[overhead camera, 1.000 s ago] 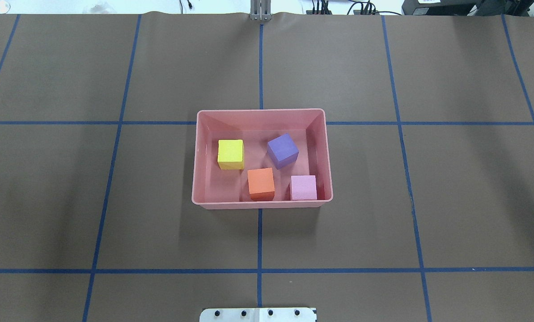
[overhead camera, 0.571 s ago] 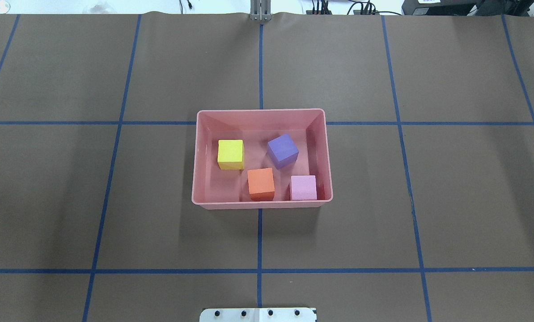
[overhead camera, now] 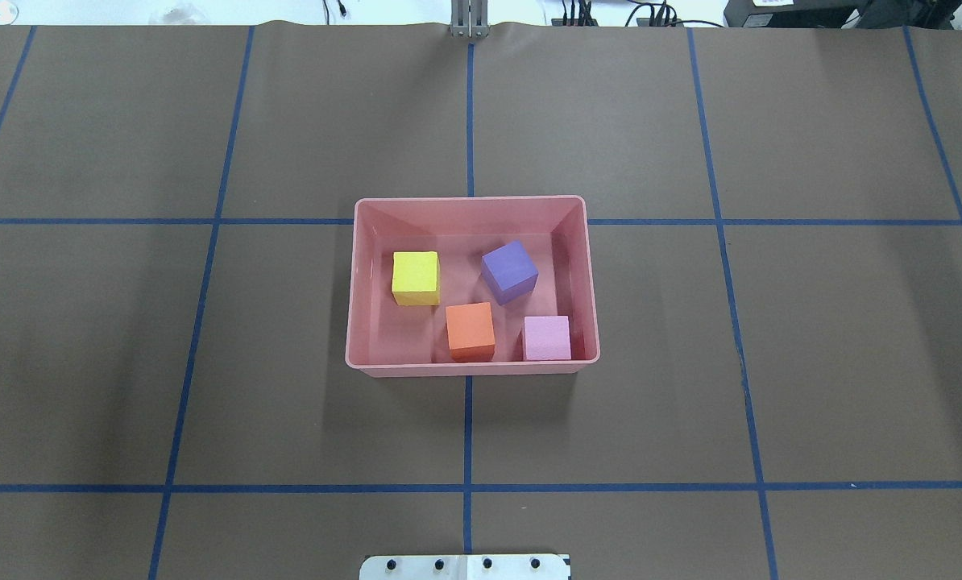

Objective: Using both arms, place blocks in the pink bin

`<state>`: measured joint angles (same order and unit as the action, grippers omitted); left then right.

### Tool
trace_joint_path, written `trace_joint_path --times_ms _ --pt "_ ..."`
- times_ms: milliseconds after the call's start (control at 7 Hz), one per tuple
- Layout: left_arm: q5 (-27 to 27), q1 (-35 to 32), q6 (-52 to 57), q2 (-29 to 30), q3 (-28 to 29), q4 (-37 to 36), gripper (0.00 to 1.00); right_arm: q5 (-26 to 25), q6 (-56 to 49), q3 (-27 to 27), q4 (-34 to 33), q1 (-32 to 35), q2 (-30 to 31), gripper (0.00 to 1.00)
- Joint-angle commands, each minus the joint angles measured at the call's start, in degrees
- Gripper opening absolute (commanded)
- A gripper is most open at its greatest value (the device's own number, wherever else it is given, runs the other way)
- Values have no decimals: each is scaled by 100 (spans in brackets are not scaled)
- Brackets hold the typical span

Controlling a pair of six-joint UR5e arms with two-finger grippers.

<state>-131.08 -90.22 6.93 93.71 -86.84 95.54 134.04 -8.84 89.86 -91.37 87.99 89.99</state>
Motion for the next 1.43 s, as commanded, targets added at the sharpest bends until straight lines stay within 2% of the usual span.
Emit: trace_joint_path --times_ms 0,143,429,1286 --pt "3 -4 -25 -11 -122 -18 100 0 58 66 6 8 9 100" --pt "12 -4 -25 -2 -174 -166 100 8 127 84 6 8 10 100" --pt "12 -4 -34 -2 -219 -176 100 0 242 84 530 60 106 100" --pt "3 -4 -34 -2 -201 -176 100 26 322 163 568 131 115 100"
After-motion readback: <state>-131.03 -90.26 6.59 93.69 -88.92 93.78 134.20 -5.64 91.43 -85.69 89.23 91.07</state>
